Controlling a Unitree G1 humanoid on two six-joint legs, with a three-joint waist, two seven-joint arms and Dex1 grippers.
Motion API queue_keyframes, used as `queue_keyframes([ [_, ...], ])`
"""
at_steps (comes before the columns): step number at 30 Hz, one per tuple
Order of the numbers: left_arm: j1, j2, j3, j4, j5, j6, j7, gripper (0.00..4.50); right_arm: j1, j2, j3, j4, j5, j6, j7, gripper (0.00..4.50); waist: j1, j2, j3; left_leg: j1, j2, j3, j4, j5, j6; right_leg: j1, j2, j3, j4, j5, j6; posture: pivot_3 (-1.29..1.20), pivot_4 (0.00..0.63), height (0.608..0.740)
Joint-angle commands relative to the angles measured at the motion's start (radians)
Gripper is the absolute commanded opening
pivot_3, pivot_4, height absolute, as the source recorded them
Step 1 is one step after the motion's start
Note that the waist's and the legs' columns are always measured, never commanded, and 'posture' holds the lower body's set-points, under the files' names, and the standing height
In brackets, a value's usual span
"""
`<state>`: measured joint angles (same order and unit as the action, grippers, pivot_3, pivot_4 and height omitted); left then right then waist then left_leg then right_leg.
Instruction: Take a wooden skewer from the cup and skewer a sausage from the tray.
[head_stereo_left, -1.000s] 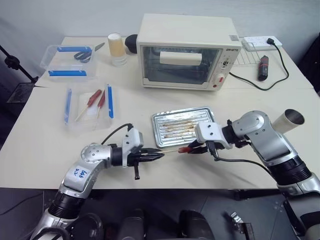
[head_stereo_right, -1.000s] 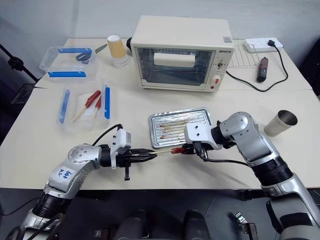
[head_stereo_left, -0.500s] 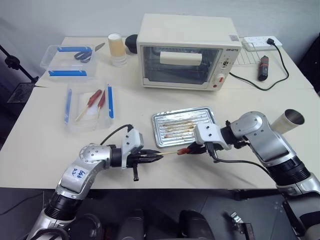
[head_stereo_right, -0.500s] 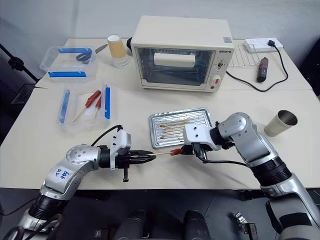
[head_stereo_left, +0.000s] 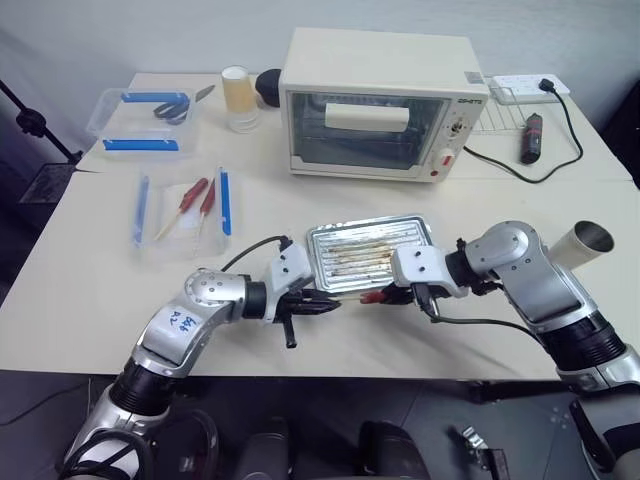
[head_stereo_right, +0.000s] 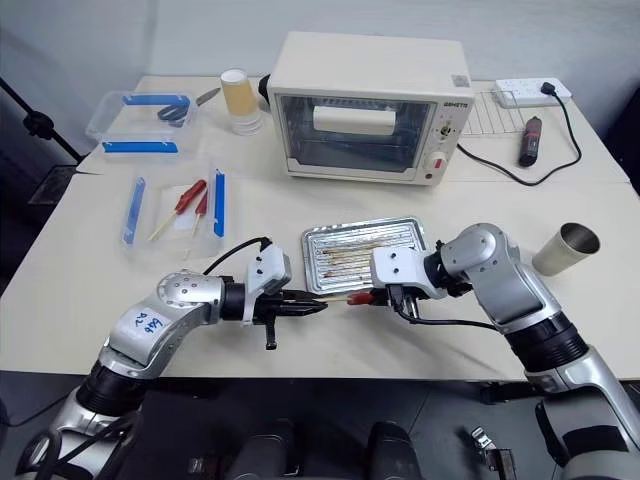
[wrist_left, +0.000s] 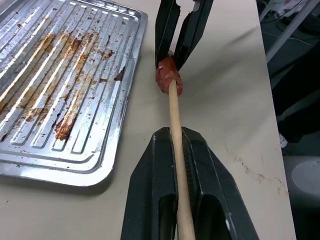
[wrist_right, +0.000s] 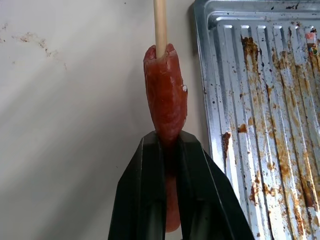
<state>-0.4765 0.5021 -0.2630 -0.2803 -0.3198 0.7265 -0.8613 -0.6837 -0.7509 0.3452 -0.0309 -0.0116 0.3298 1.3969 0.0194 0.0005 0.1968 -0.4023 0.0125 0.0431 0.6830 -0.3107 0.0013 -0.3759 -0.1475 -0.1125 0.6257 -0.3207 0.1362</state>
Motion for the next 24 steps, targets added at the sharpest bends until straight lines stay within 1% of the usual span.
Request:
queue_keyframes([
  [1, -0.026, -0.034, -0.058, 0.005, 0.009, 0.020, 0.010, 0.00, -0.020, 0.024, 0.007, -0.073, 0.035, -0.014, 0.011, 0.01, 0.004, 0.000, 0.000, 0.000, 0.000, 0.000, 0.000, 0.000, 0.000, 0.000, 0.000, 0.000, 0.000, 0.000, 0.000, 0.00, 0.150, 0.740],
  [10, -0.067, -0.108, -0.082, 0.068, 0.031, -0.001, 0.010, 0.00, -0.022, 0.034, 0.006, -0.091, 0.043, 0.000, 0.021, 0.01, 0.005, 0.000, 0.000, 0.000, 0.000, 0.000, 0.001, 0.000, 0.000, 0.001, 0.000, 0.000, 0.000, 0.000, 0.000, 0.00, 0.150, 0.740],
  [15, -0.050, -0.101, -0.067, 0.061, 0.032, -0.024, -0.007, 0.00, -0.017, 0.029, -0.002, -0.099, 0.056, 0.008, 0.034, 0.01, 0.005, 0.000, 0.000, 0.000, 0.000, 0.000, 0.001, 0.000, 0.000, 0.001, 0.000, 0.000, 0.000, 0.000, 0.000, 0.00, 0.150, 0.740],
  [18, -0.014, -0.070, -0.036, 0.039, 0.021, -0.057, -0.029, 0.00, -0.008, 0.020, -0.020, -0.103, 0.078, 0.035, 0.047, 0.01, 0.004, 0.000, 0.000, 0.000, 0.000, 0.000, 0.001, 0.000, 0.000, 0.000, 0.000, 0.000, 0.000, 0.000, 0.000, 0.00, 0.150, 0.740],
  [20, 0.036, -0.024, 0.008, 0.019, 0.014, -0.102, -0.053, 0.00, 0.005, -0.002, -0.042, -0.094, 0.086, 0.053, 0.049, 0.70, 0.002, 0.000, 0.000, 0.000, 0.000, 0.000, 0.000, 0.000, 0.000, 0.000, 0.000, 0.000, 0.000, 0.000, 0.000, 0.00, 0.150, 0.740],
  [21, 0.060, -0.002, 0.029, 0.009, 0.010, -0.119, -0.062, 0.00, 0.010, -0.013, -0.052, -0.083, 0.086, 0.039, 0.045, 0.92, 0.000, 0.000, 0.000, 0.000, 0.000, 0.000, 0.000, 0.000, 0.000, 0.000, 0.000, 0.000, 0.000, 0.000, 0.000, 0.00, 0.150, 0.740],
  [24, 0.129, 0.057, 0.113, -0.024, -0.026, -0.108, -0.066, 0.00, 0.031, -0.063, -0.085, -0.063, 0.105, 0.001, 0.051, 1.88, -0.002, 0.000, 0.000, 0.000, 0.001, -0.001, -0.001, 0.000, 0.000, 0.000, 0.001, 0.000, 0.000, 0.000, 0.000, 0.00, 0.150, 0.740],
])
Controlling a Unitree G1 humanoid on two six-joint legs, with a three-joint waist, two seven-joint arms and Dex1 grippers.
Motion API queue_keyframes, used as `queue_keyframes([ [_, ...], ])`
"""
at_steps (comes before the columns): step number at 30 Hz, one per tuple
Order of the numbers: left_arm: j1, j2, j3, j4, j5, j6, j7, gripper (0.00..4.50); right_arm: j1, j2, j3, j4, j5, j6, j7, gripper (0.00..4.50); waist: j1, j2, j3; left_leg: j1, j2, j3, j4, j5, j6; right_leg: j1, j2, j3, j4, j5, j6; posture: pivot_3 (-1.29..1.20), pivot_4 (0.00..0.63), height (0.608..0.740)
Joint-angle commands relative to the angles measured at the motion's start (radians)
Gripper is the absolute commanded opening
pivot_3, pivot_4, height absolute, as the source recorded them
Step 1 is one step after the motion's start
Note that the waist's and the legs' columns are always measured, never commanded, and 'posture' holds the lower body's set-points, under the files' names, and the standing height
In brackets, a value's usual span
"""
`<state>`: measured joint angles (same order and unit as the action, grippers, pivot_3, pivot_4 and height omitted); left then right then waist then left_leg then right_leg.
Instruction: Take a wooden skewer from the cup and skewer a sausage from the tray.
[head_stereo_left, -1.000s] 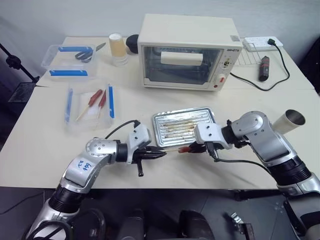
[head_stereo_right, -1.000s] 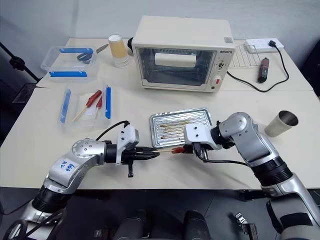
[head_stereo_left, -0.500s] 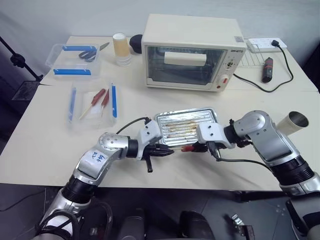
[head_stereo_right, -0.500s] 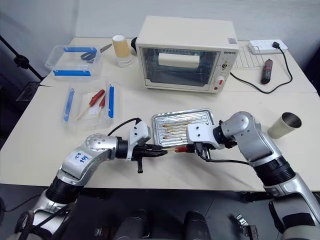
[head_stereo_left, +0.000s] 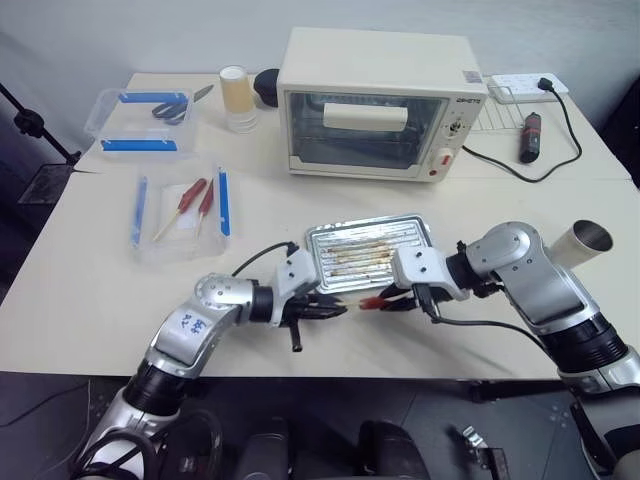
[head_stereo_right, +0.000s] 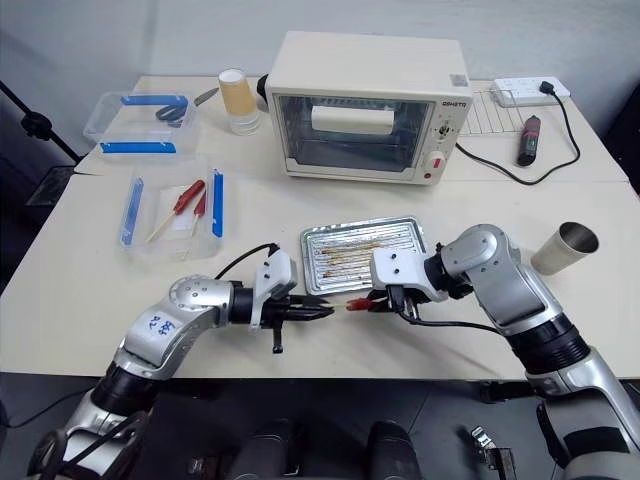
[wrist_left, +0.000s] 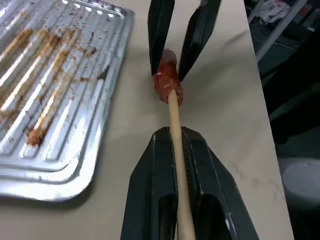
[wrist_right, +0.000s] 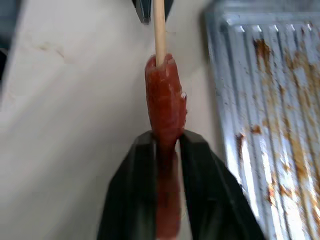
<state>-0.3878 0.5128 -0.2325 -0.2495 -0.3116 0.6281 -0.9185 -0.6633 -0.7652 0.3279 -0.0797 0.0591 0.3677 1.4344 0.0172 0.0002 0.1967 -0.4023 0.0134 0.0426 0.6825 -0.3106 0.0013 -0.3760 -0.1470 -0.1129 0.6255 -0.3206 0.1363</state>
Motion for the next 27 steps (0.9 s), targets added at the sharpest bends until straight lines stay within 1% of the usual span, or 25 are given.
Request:
queue_keyframes([
  [1, 0.063, 0.066, 0.110, -0.068, -0.049, -0.014, -0.016, 0.00, 0.019, -0.064, -0.084, -0.010, 0.050, -0.041, 0.020, 2.19, 0.001, 0.000, 0.000, 0.000, 0.000, 0.000, 0.000, 0.000, 0.000, 0.000, 0.000, 0.000, 0.000, 0.000, 0.000, 0.00, 0.150, 0.740],
  [3, 0.109, 0.099, 0.168, -0.101, -0.087, -0.046, -0.045, 0.00, 0.036, -0.084, -0.129, -0.005, 0.104, -0.059, 0.042, 2.80, 0.004, 0.000, 0.000, 0.000, 0.000, 0.000, 0.000, 0.000, 0.000, 0.000, 0.000, 0.000, 0.000, 0.000, 0.000, 0.00, 0.150, 0.740],
  [4, 0.157, 0.114, 0.234, -0.131, -0.132, -0.070, -0.069, 0.00, 0.060, -0.073, -0.191, 0.000, 0.160, -0.087, 0.039, 2.92, 0.007, 0.000, 0.000, 0.000, 0.000, 0.000, 0.000, 0.000, 0.000, 0.000, 0.000, 0.000, 0.000, 0.000, 0.000, 0.00, 0.150, 0.740],
  [5, 0.201, 0.122, 0.295, -0.155, -0.168, -0.093, -0.084, 0.00, 0.082, -0.052, -0.254, 0.009, 0.227, -0.103, 0.038, 3.30, 0.008, 0.000, 0.000, 0.000, -0.001, 0.000, 0.000, 0.000, 0.000, 0.001, -0.001, 0.000, -0.001, 0.000, 0.000, 0.00, 0.150, 0.740],
  [6, 0.247, 0.122, 0.356, -0.176, -0.198, -0.112, -0.090, 0.00, 0.107, -0.028, -0.317, 0.014, 0.300, -0.120, 0.042, 3.44, 0.006, -0.001, 0.000, 0.000, -0.001, 0.000, 0.001, 0.000, 0.000, 0.001, -0.001, 0.000, -0.001, 0.000, 0.000, 0.00, 0.150, 0.740],
  [7, 0.284, 0.111, 0.411, -0.194, -0.226, -0.125, -0.080, 0.00, 0.131, -0.004, -0.374, 0.013, 0.369, -0.115, 0.039, 3.72, 0.004, -0.001, 0.000, 0.000, 0.000, 0.000, 0.000, 0.000, 0.000, 0.001, -0.001, 0.000, -0.001, 0.000, 0.000, 0.00, 0.150, 0.740],
  [8, 0.317, 0.086, 0.468, -0.209, -0.248, -0.147, -0.048, 0.00, 0.159, 0.034, -0.435, 0.003, 0.424, -0.122, 0.003, 3.99, 0.003, -0.001, 0.000, 0.000, 0.000, -0.002, -0.001, 0.000, 0.000, 0.001, -0.001, 0.000, -0.002, 0.000, 0.000, 0.00, 0.150, 0.740],
  [9, 0.338, 0.061, 0.513, -0.220, -0.265, -0.172, -0.015, 0.00, 0.181, 0.071, -0.484, -0.005, 0.461, -0.141, -0.039, 4.35, 0.003, -0.001, 0.000, 0.000, 0.000, -0.003, -0.002, 0.000, 0.000, 0.001, -0.001, 0.000, -0.002, 0.000, 0.000, 0.00, 0.150, 0.740],
  [10, 0.352, 0.037, 0.548, -0.234, -0.281, -0.189, 0.017, 0.00, 0.199, 0.094, -0.519, -0.014, 0.490, -0.138, -0.072, 4.49, 0.004, -0.001, 0.000, 0.000, 0.001, -0.003, -0.002, 0.000, 0.000, 0.001, 0.000, -0.001, -0.002, 0.000, 0.000, 0.00, 0.150, 0.740],
  [11, 0.362, 0.003, 0.592, -0.254, -0.313, -0.188, 0.072, 0.00, 0.225, 0.104, -0.550, -0.027, 0.523, -0.107, -0.100, 4.49, 0.004, -0.001, 0.000, 0.000, 0.000, -0.003, -0.001, 0.000, 0.000, 0.001, -0.001, -0.001, -0.001, 0.000, 0.000, 0.00, 0.150, 0.740],
  [13, 0.359, -0.087, 0.698, -0.288, -0.380, -0.184, 0.240, 0.00, 0.294, 0.113, -0.598, -0.053, 0.576, -0.120, -0.082, 4.49, 0.012, -0.001, 0.000, 0.001, 0.000, -0.004, 0.001, 0.000, 0.000, 0.002, -0.002, 0.000, 0.000, 0.000, 0.000, 0.00, 0.150, 0.740],
  [14, 0.357, -0.116, 0.732, -0.299, -0.401, -0.181, 0.299, 0.00, 0.321, 0.110, -0.608, -0.062, 0.586, -0.130, -0.076, 4.49, 0.014, -0.002, 0.000, 0.001, 0.001, -0.005, 0.001, 0.000, 0.001, 0.003, -0.003, -0.001, 0.000, 0.000, 0.000, 0.00, 0.150, 0.740],
  [16, 0.340, -0.173, 0.776, -0.320, -0.385, -0.199, 0.437, 0.00, 0.363, 0.135, -0.634, -0.079, 0.594, -0.171, -0.111, 4.49, 0.013, -0.002, 0.000, 0.001, 0.001, -0.005, 0.001, 0.000, 0.001, 0.004, -0.003, -0.001, 0.000, 0.000, 0.001, 0.00, 0.150, 0.740],
  [18, 0.291, -0.244, 0.815, -0.305, -0.345, -0.228, 0.616, 0.00, 0.406, 0.173, -0.635, -0.115, 0.587, -0.234, -0.136, 4.49, 0.011, -0.002, 0.000, 0.003, -0.002, -0.005, 0.000, 0.000, 0.001, 0.004, -0.003, 0.001, 0.000, 0.001, 0.001, 0.00, 0.150, 0.740],
  [20, 0.251, -0.284, 0.820, -0.274, -0.302, -0.234, 0.735, 0.00, 0.422, 0.209, -0.628, -0.134, 0.571, -0.297, -0.154, 4.49, 0.009, -0.002, 0.000, 0.004, -0.001, -0.005, 0.000, 0.000, 0.001, 0.005, -0.002, 0.001, 0.000, 0.001, 0.001, 0.00, 0.150, 0.740],
  [22, 0.207, -0.306, 0.797, -0.221, -0.244, -0.219, 0.840, 0.00, 0.418, 0.247, -0.624, -0.137, 0.556, -0.344, -0.197, 4.49, 0.009, -0.002, 0.000, 0.006, -0.001, -0.005, -0.001, 0.000, 0.001, 0.005, -0.002, 0.003, 0.001, 0.001, 0.001, 0.00, 0.150, 0.740],
  [25, 0.149, -0.314, 0.762, -0.150, -0.192, -0.225, 0.910, 0.00, 0.405, 0.281, -0.623, -0.136, 0.548, -0.393, -0.249, 4.49, 0.008, -0.002, 0.000, 0.008, -0.001, -0.003, -0.002, 0.000, 0.001, 0.006, -0.001, 0.004, 0.000, 0.001, 0.001, 0.00, 0.150, 0.740],
  [27, 0.123, -0.304, 0.735, -0.105, -0.161, -0.216, 0.935, 0.00, 0.410, 0.284, -0.608, -0.138, 0.542, -0.418, -0.247, 4.49, 0.009, -0.002, 0.000, 0.008, -0.001, -0.003, -0.002, 0.000, 0.001, 0.005, -0.001, 0.004, 0.000, 0.001, 0.001, 0.00, 0.150, 0.740],
])
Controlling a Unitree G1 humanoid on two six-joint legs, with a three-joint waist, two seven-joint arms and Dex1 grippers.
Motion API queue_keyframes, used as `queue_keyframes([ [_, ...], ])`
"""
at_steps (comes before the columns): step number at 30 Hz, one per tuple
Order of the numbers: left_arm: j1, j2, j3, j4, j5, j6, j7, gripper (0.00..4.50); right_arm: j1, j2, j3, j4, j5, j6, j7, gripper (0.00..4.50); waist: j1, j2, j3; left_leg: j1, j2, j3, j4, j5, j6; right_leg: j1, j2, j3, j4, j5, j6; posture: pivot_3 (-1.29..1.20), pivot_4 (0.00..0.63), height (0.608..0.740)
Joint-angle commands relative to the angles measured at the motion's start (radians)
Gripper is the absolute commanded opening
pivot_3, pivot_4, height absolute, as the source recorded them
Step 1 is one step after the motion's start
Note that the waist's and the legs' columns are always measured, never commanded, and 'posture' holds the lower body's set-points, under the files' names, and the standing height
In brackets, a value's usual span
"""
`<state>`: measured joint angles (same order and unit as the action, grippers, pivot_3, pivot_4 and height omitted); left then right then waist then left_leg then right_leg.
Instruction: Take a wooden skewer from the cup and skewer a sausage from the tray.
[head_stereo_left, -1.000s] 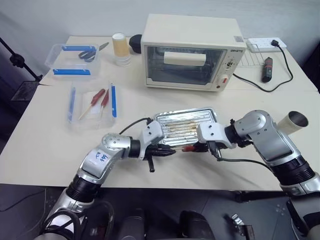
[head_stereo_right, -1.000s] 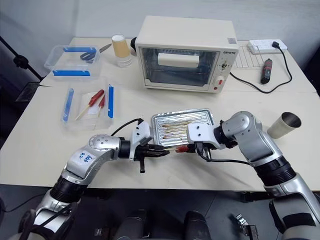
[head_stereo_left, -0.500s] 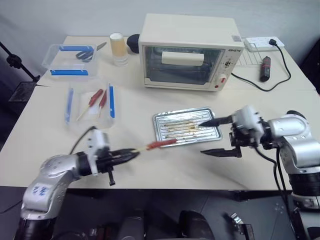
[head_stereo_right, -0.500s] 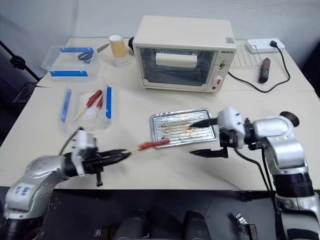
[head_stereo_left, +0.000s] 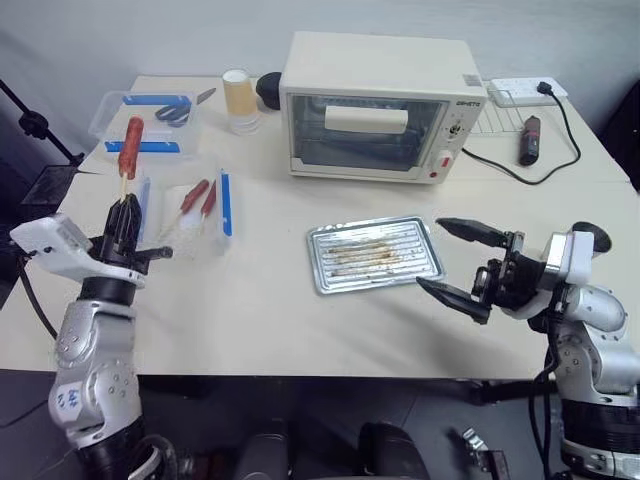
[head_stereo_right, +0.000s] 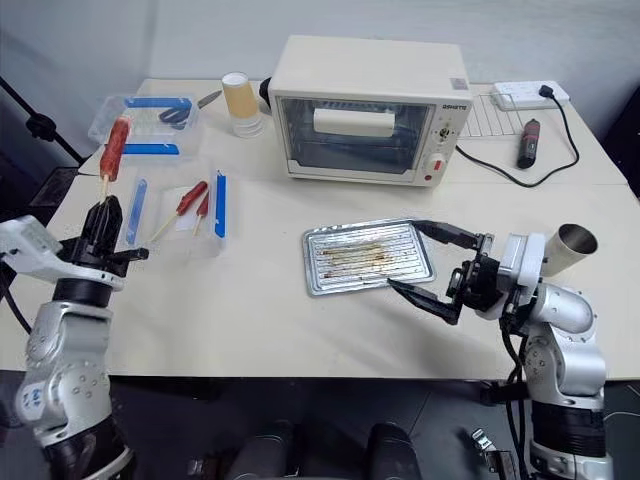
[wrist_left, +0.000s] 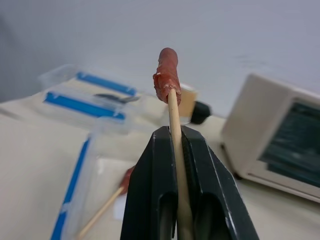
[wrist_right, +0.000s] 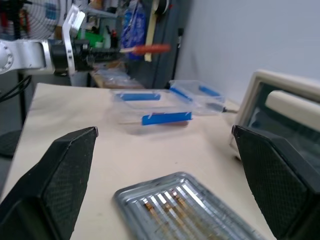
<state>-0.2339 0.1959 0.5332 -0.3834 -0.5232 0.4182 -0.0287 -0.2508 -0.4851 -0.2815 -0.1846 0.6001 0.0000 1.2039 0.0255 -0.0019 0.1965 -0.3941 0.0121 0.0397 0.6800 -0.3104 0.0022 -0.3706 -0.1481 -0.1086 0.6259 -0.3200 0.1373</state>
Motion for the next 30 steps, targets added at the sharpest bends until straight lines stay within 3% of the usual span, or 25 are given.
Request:
queue_keyframes([
  [1, -0.041, 0.018, -0.045, 0.054, 0.073, -0.006, 0.059, 0.00, 0.005, 0.005, 0.011, -0.038, 0.006, -0.045, -0.024, 4.49, 0.002, 0.000, 0.000, 0.000, 0.000, 0.000, 0.000, 0.000, 0.000, 0.000, 0.000, 0.000, 0.000, 0.000, 0.000, 0.00, 0.150, 0.740],
  [7, -0.078, 0.051, -0.086, 0.146, 0.110, 0.038, 0.078, 0.00, 0.030, 0.016, 0.053, -0.070, 0.011, -0.046, -0.065, 4.49, -0.001, 0.000, 0.000, 0.000, 0.000, 0.000, 0.000, 0.000, 0.000, 0.000, 0.000, 0.001, 0.000, 0.000, 0.000, 0.00, 0.150, 0.740],
  [8, -0.081, 0.057, -0.090, 0.147, 0.112, 0.044, 0.078, 0.58, 0.031, 0.016, 0.059, -0.074, 0.011, -0.046, -0.068, 4.50, -0.001, 0.000, 0.000, 0.000, 0.000, 0.000, 0.000, 0.000, 0.000, 0.000, 0.000, 0.001, 0.000, 0.000, 0.000, 0.00, 0.150, 0.740],
  [14, -0.048, 0.091, -0.132, 0.031, 0.076, 0.015, -0.023, 2.19, 0.038, 0.001, 0.074, -0.078, -0.003, -0.046, -0.091, 4.50, -0.002, 0.000, 0.000, 0.000, 0.001, 0.000, -0.001, 0.000, 0.000, -0.001, 0.000, 0.002, 0.000, 0.000, 0.000, 0.00, 0.150, 0.740],
  [16, -0.014, 0.110, -0.133, -0.004, 0.057, -0.020, -0.093, 2.78, 0.042, -0.019, 0.077, -0.065, -0.012, -0.047, -0.075, 4.50, -0.002, 0.000, 0.000, 0.000, 0.000, 0.000, -0.001, 0.000, 0.000, -0.001, 0.000, 0.002, 0.000, 0.000, 0.000, 0.00, 0.150, 0.740],
  [20, 0.112, 0.243, -0.156, -0.059, 0.031, -0.090, -0.353, 3.93, 0.039, -0.062, 0.070, -0.011, -0.011, -0.045, -0.035, 4.50, -0.003, 0.000, 0.000, 0.002, 0.001, 0.002, -0.002, 0.000, -0.001, -0.001, 0.001, 0.003, 0.000, 0.000, 0.000, 0.00, 0.150, 0.740],
  [25, 0.363, 0.491, -0.187, -0.018, 0.153, -0.302, -0.723, 3.93, 0.041, -0.154, 0.094, 0.082, -0.026, -0.044, 0.096, 4.50, -0.007, 0.000, 0.000, 0.004, 0.002, 0.008, -0.007, -0.001, -0.001, -0.002, 0.001, 0.005, -0.002, -0.001, -0.002, 0.00, 0.150, 0.740],
  [30, 0.466, 0.532, -0.201, 0.120, 0.208, -0.484, -0.841, 3.93, 0.074, -0.196, 0.144, 0.184, -0.087, -0.081, 0.169, 4.50, -0.005, 0.000, 0.000, 0.007, 0.002, 0.017, -0.013, -0.001, -0.001, -0.003, 0.001, 0.006, -0.005, -0.002, -0.003, 0.00, 0.150, 0.740],
])
